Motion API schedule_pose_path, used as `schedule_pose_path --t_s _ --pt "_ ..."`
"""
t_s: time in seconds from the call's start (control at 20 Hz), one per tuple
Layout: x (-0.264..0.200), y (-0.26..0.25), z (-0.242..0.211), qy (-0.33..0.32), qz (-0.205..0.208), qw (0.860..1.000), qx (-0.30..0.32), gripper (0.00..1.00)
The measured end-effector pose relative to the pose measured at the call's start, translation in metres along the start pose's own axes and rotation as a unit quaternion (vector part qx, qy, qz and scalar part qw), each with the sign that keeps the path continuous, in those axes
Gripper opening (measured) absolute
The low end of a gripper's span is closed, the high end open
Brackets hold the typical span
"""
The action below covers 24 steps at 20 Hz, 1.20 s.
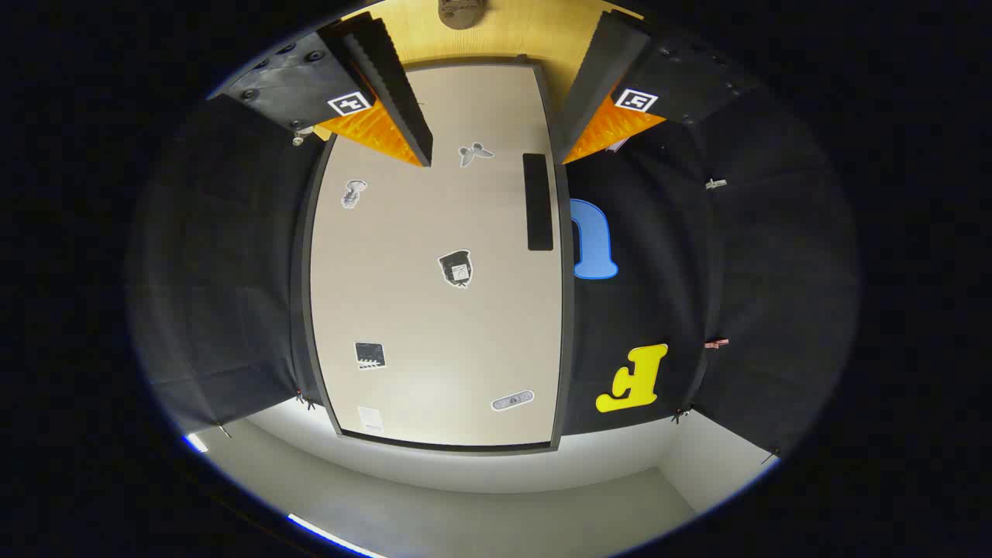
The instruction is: Open the shoe cabinet door, grab the shoes and put them into the shoe cabinet, then close the shoe cabinet door.
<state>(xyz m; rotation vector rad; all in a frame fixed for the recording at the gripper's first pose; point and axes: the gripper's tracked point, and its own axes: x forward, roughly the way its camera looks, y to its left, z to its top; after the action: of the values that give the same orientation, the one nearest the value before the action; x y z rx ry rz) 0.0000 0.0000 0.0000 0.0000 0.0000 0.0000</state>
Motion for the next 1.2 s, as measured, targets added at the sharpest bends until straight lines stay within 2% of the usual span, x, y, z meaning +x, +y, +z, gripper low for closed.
schedule_pose_path --t_s 0.7,1.2 --pt "0.022 0.012 -0.008 0.009 0.002 1.000 -0.005 0.98" --pt "0.086 0.039 -0.020 0.018 0.014 1.000 0.006 0.98"
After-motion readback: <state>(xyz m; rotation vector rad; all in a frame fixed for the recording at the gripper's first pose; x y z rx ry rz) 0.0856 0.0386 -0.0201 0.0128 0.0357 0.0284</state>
